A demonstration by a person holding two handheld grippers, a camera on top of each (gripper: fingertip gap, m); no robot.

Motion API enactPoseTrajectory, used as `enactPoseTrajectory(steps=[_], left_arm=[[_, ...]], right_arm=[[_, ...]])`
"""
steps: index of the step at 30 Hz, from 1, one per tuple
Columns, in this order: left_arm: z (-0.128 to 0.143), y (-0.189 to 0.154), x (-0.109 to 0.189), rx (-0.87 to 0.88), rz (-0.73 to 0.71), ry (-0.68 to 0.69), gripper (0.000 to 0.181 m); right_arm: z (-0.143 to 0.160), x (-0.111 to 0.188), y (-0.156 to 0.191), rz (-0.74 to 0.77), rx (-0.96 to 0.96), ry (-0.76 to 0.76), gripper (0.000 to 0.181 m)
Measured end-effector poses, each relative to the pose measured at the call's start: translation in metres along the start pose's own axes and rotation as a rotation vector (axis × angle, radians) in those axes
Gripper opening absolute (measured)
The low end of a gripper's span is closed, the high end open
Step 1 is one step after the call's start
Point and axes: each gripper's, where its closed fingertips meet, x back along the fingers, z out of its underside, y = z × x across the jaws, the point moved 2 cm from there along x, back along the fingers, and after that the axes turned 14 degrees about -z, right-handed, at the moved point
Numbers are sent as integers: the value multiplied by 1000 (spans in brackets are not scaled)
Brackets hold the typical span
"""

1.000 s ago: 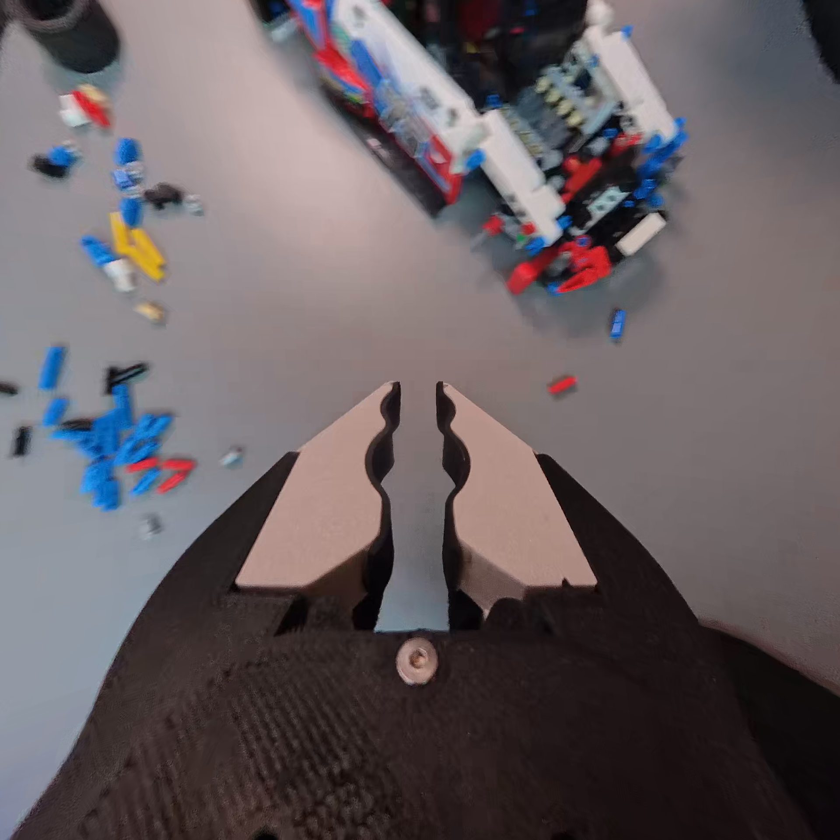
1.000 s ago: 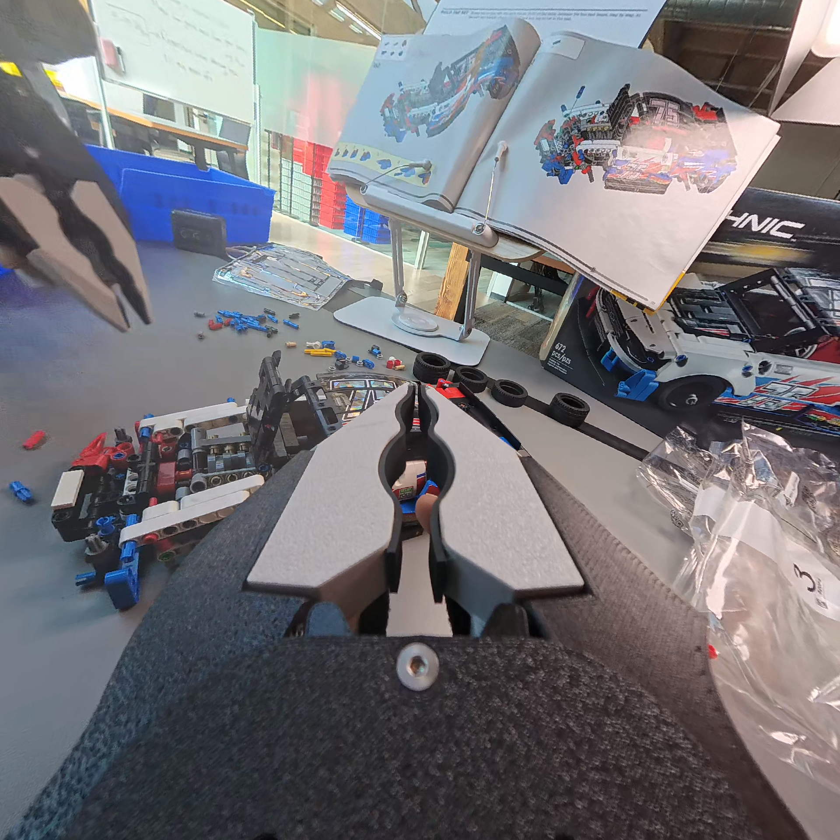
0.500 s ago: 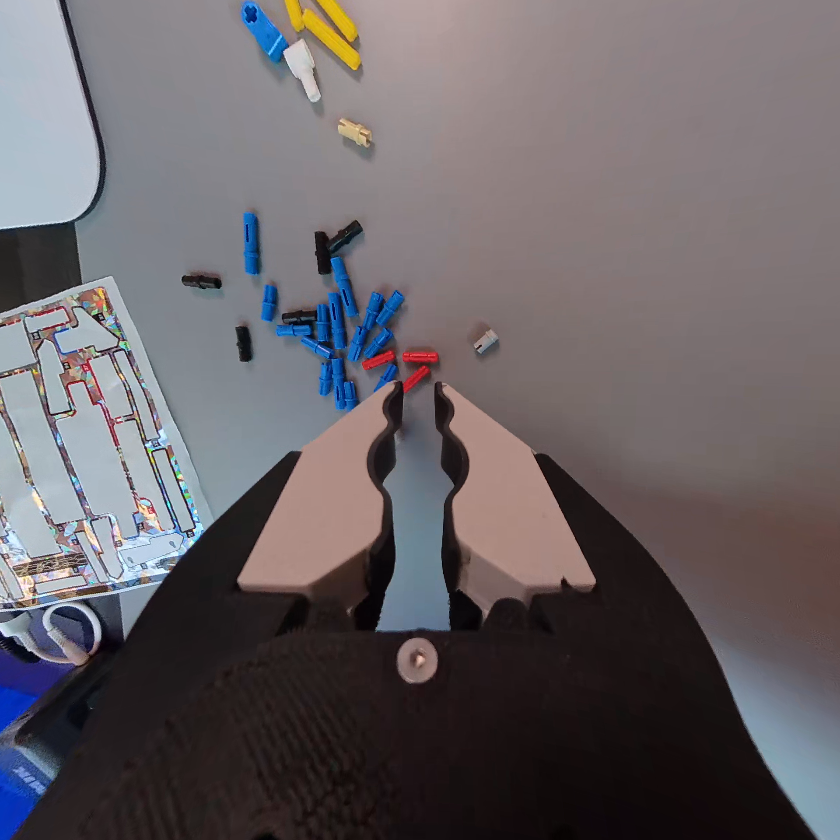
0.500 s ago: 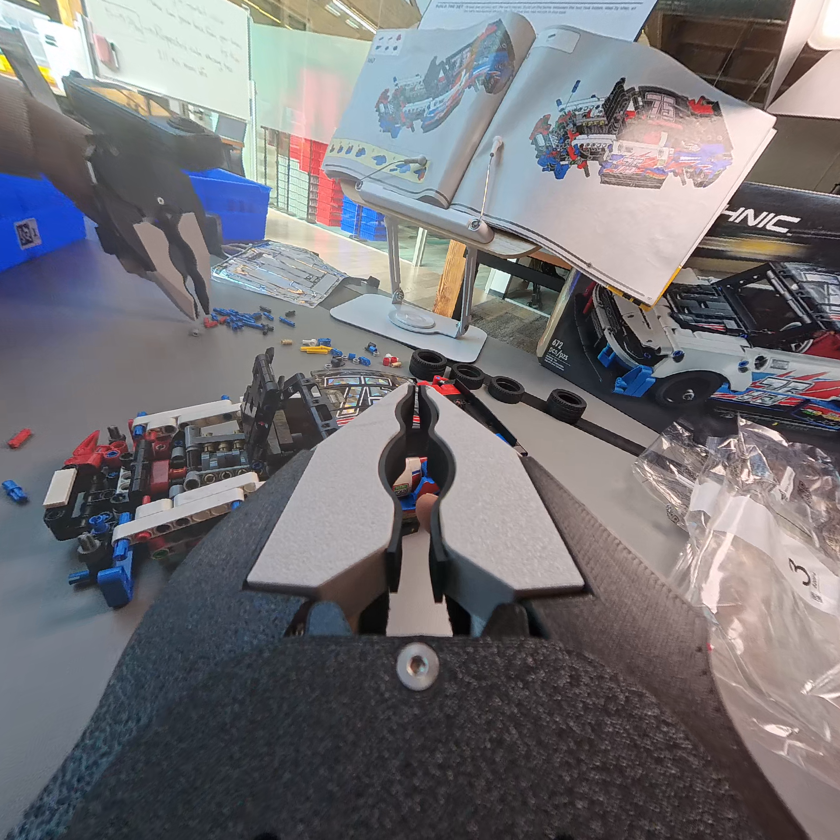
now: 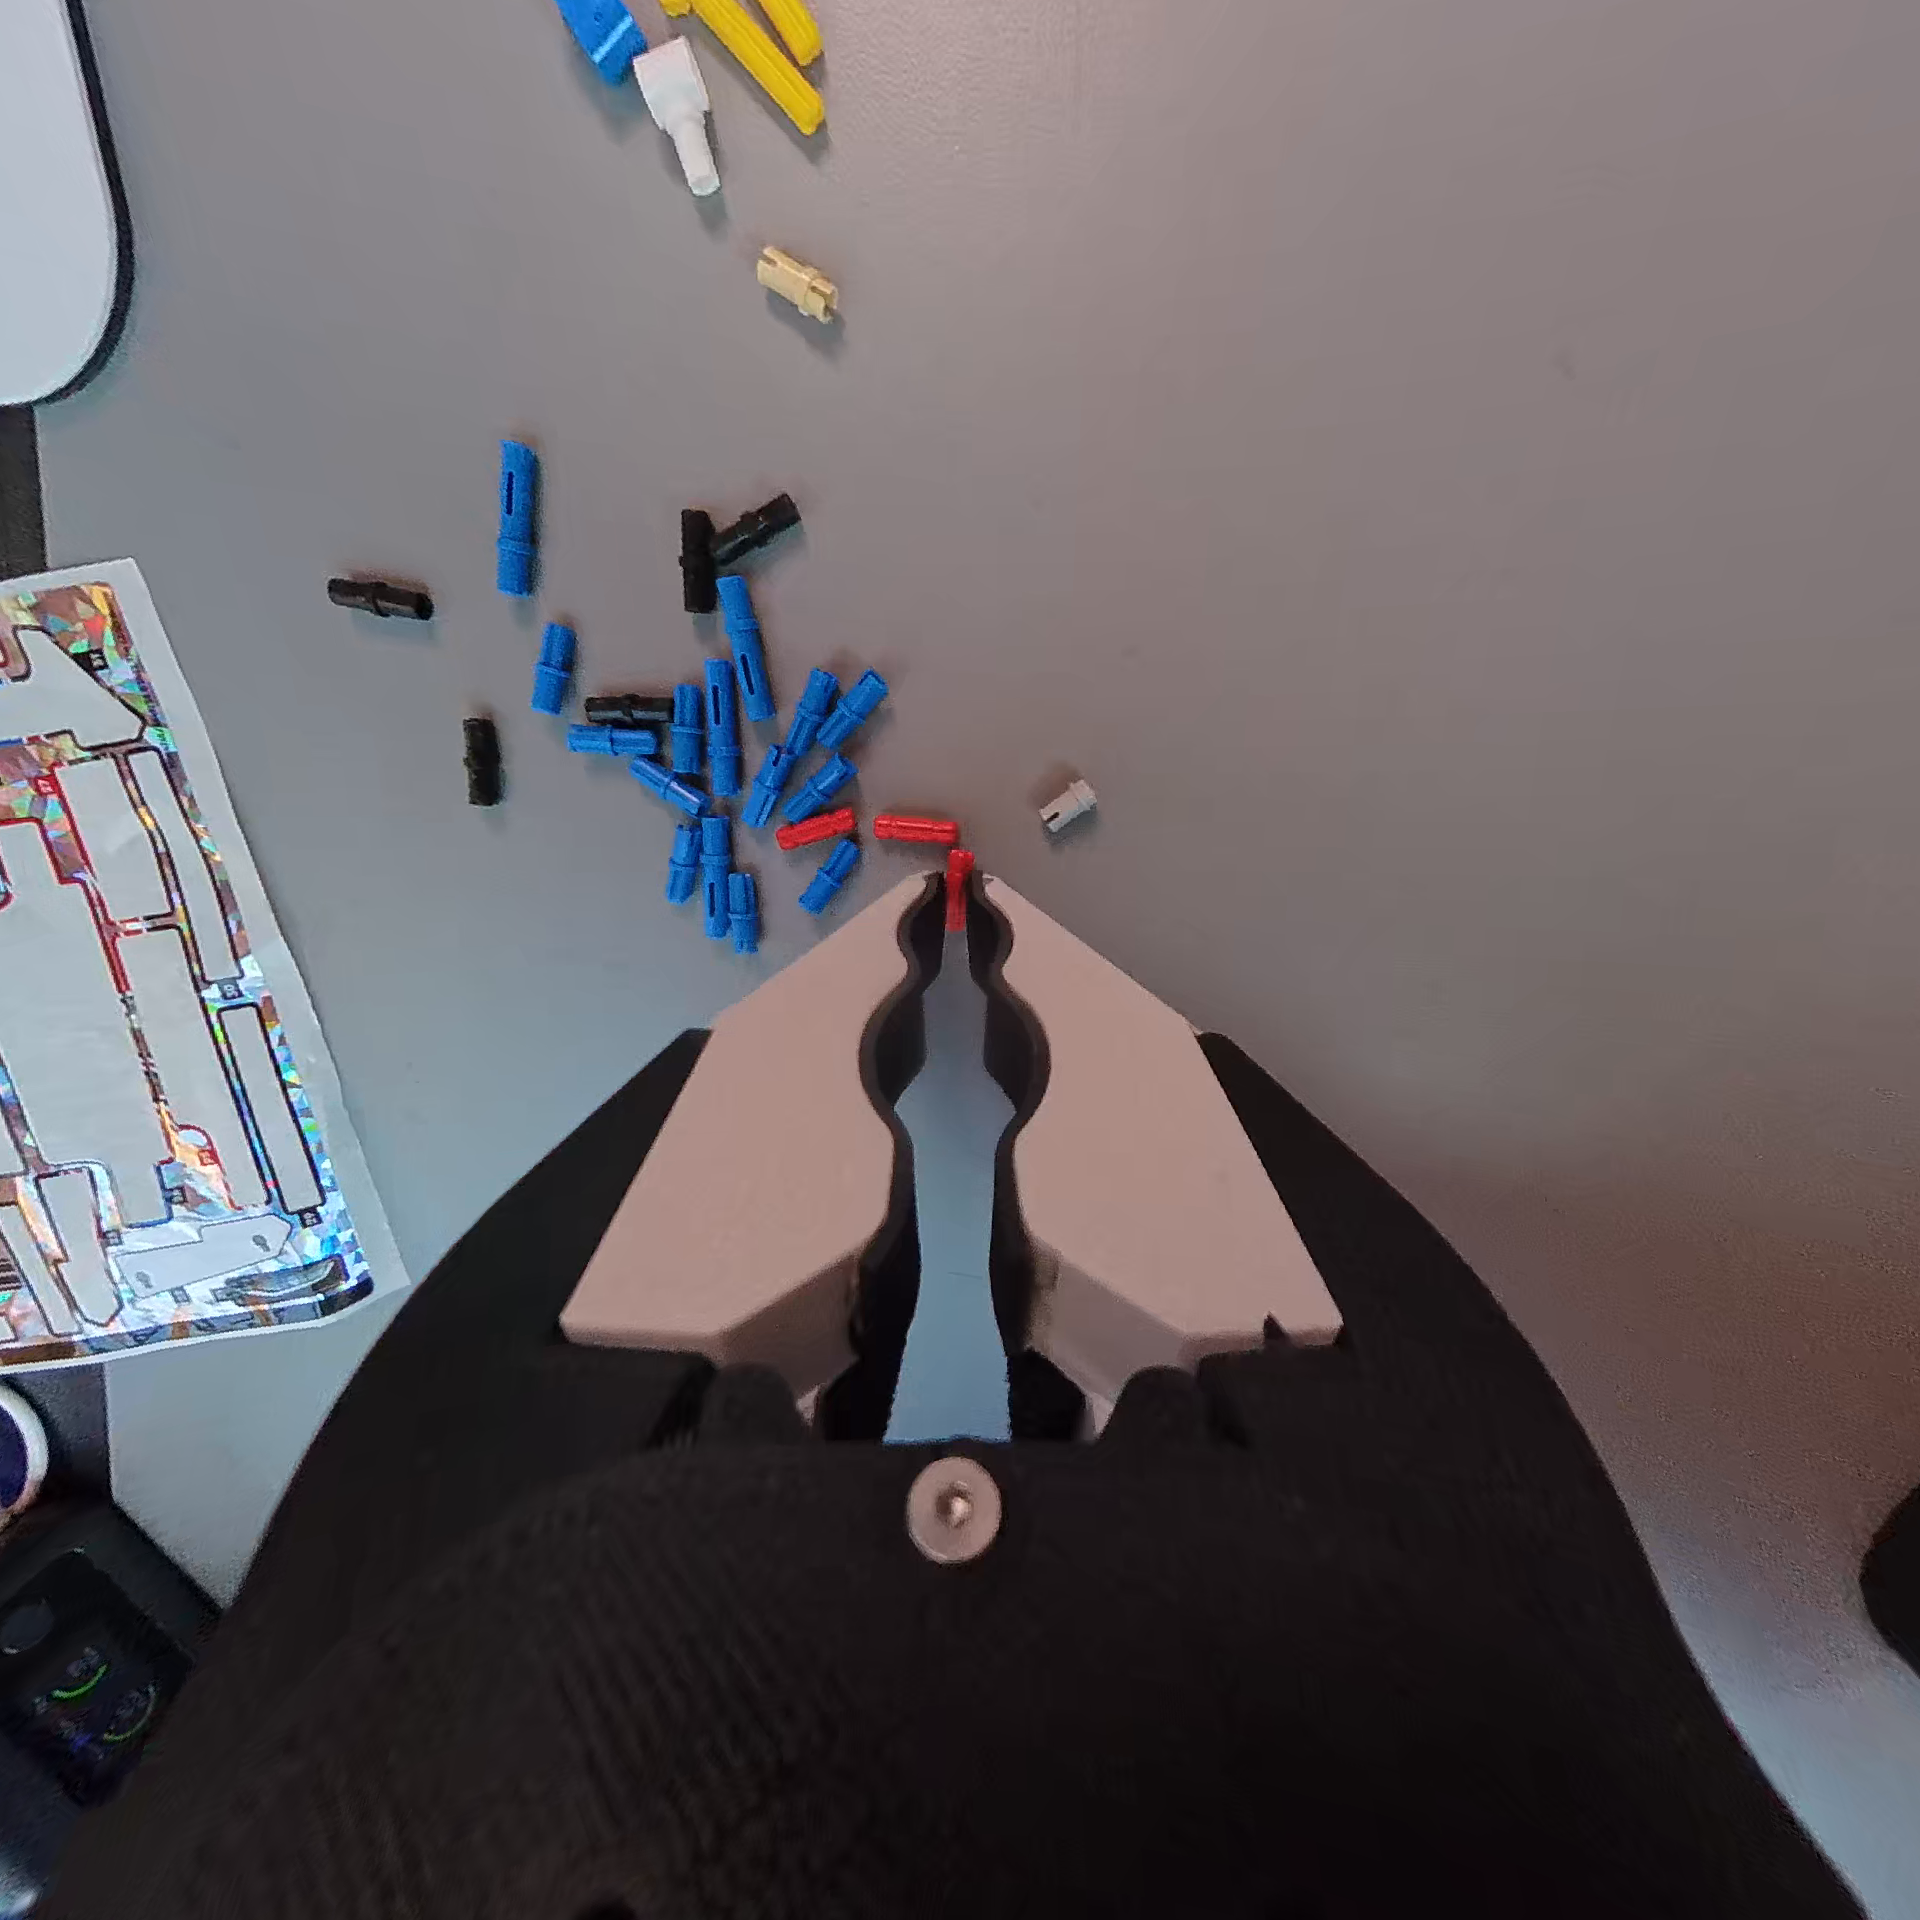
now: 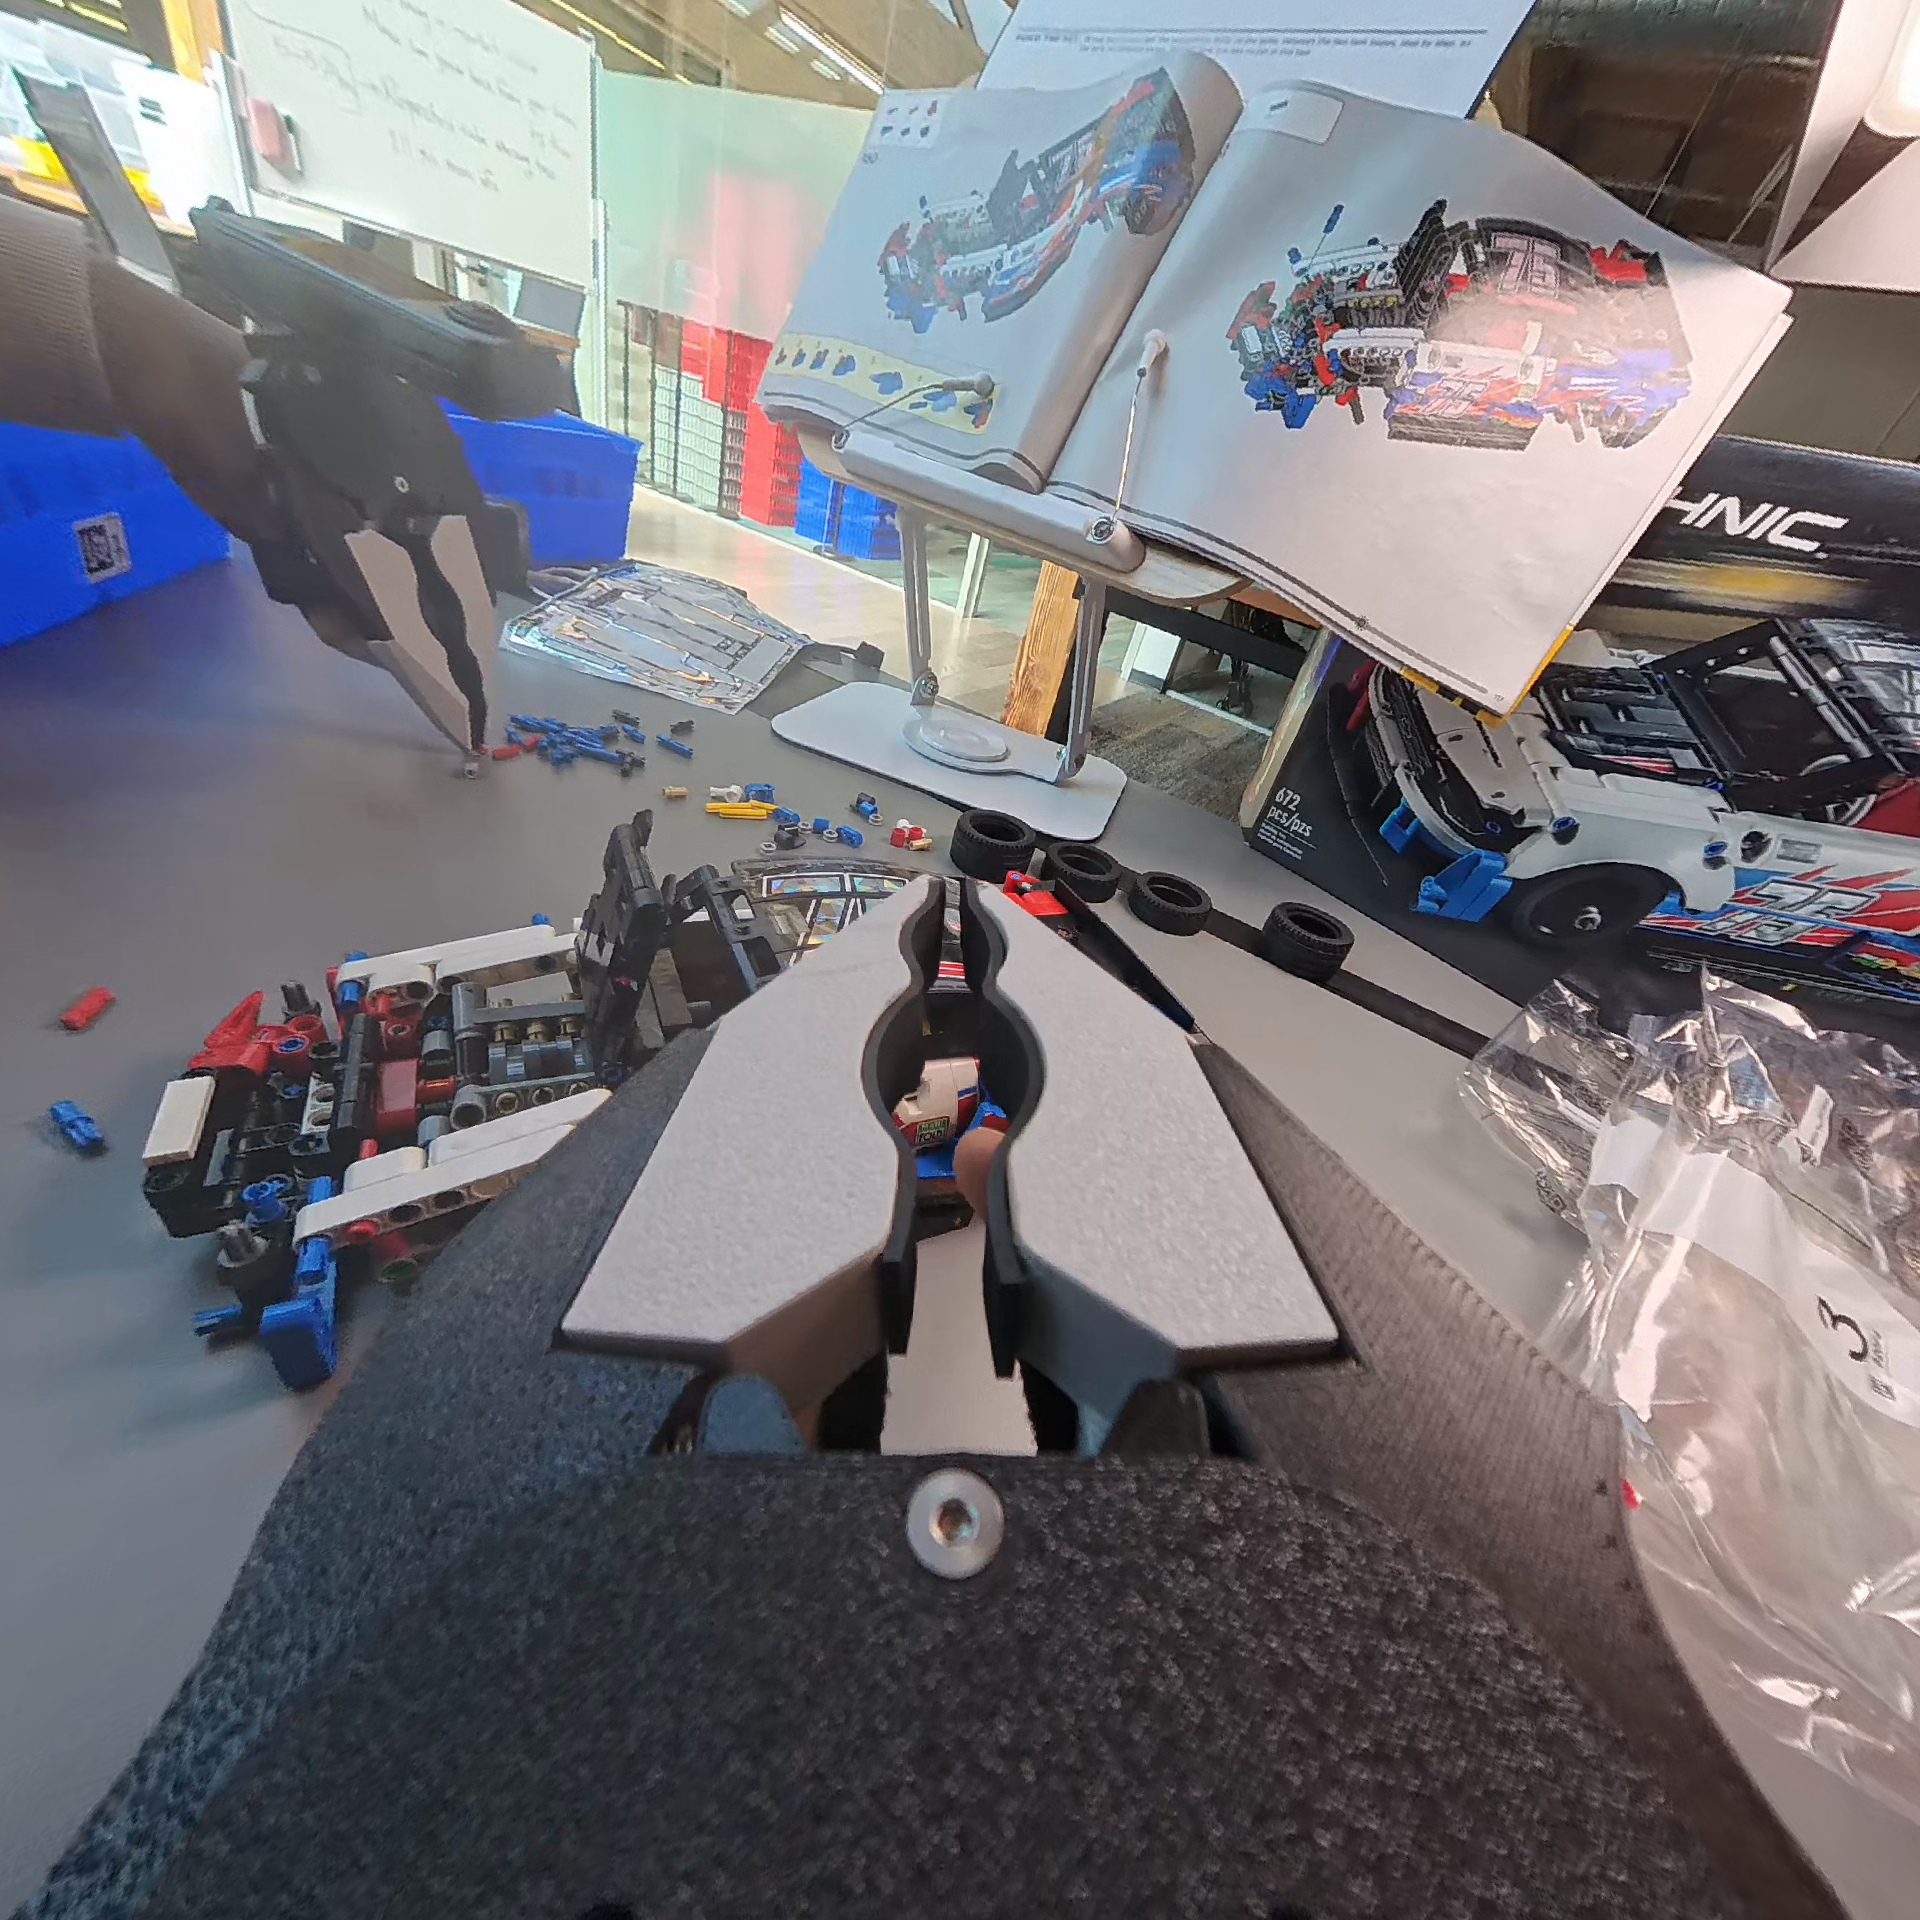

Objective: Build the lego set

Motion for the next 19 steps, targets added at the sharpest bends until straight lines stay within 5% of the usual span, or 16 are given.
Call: enactPoseTrajectory(steps=[9, 19], left_arm=[[-55, -80, 54, -4, 91, -140, 1], [-74, -156, 45, -52, 212, -103, 2]], right_arm=[[-14, 6, 1, -20, -60, -70, 14], [-8, -3, 30, -211, -26, -3, 27]])
